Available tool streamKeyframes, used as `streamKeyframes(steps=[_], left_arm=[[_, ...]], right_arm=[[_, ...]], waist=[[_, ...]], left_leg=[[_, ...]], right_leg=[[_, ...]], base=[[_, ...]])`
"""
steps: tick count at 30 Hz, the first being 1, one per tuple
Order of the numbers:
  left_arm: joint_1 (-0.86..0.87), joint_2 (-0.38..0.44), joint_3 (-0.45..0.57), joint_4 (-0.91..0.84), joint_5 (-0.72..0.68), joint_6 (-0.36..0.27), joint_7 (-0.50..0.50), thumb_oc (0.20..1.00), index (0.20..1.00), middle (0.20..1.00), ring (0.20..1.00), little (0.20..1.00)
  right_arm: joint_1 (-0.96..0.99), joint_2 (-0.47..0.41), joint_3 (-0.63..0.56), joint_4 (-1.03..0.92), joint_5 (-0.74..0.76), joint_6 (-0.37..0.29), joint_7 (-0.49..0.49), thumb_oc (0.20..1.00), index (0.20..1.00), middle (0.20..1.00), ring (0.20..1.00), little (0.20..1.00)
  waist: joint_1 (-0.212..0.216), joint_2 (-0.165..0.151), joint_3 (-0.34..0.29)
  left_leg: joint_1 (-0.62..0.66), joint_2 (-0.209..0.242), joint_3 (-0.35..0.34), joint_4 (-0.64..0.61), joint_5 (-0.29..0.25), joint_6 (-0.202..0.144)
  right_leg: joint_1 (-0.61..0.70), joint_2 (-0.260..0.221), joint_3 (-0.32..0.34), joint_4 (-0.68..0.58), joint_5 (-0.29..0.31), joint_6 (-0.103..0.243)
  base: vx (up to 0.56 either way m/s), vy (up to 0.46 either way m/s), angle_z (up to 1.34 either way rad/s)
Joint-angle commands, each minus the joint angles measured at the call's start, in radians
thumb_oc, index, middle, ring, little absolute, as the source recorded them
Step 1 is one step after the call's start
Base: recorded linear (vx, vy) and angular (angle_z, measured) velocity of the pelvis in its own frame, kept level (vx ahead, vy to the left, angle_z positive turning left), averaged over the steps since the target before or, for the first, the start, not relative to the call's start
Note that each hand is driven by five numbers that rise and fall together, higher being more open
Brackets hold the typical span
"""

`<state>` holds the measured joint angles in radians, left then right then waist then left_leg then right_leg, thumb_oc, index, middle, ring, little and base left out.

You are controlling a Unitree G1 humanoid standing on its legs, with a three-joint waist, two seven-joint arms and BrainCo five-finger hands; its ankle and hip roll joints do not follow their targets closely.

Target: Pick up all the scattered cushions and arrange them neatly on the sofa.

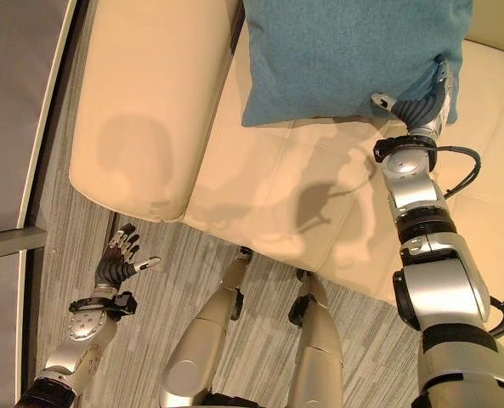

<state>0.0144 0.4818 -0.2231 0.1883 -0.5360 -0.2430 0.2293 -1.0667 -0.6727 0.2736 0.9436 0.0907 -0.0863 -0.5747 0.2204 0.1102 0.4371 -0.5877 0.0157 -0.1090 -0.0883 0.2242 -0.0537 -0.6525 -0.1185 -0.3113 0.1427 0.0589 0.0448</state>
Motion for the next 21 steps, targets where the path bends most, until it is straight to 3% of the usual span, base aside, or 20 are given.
streamKeyframes(steps=[1, 14, 21], left_arm=[[-0.020, 0.018, -0.017, -0.036, -0.015, -0.041, 0.015, 1.000, 1.000, 1.000, 1.000, 1.000], [-0.067, 0.017, -0.063, -0.048, 0.007, -0.050, 0.057, 1.000, 1.000, 1.000, 1.000, 1.000], [-0.067, 0.034, -0.081, -0.052, -0.008, -0.058, 0.045, 1.000, 1.000, 1.000, 1.000, 1.000]], right_arm=[[-0.076, -0.070, 0.080, -0.069, -0.065, -0.038, -0.036, 1.000, 1.000, 1.000, 1.000, 1.000], [-0.090, -0.072, 0.090, -0.095, -0.116, -0.021, -0.105, 1.000, 1.000, 1.000, 1.000, 1.000], [-0.195, -0.090, 0.161, 0.046, -0.093, -0.007, -0.073, 1.000, 1.000, 1.000, 1.000, 1.000]], waist=[[-0.005, -0.048, 0.000], [-0.046, -0.056, 0.007], [-0.037, -0.045, 0.013]], left_leg=[[0.048, -0.021, 0.008, 0.001, -0.035, -0.051], [0.067, -0.023, 0.031, 0.001, -0.052, -0.041], [0.058, -0.024, 0.032, 0.001, -0.047, -0.043]], right_leg=[[0.085, -0.036, 0.010, -0.159, 0.071, 0.104], [0.077, -0.042, 0.036, -0.134, 0.063, 0.104], [0.067, -0.046, 0.037, -0.136, 0.066, 0.106]], base=[[0.02, 0.013, 0.12], [0.00, 0.028, -0.01], [-0.01, 0.001, -0.06]])
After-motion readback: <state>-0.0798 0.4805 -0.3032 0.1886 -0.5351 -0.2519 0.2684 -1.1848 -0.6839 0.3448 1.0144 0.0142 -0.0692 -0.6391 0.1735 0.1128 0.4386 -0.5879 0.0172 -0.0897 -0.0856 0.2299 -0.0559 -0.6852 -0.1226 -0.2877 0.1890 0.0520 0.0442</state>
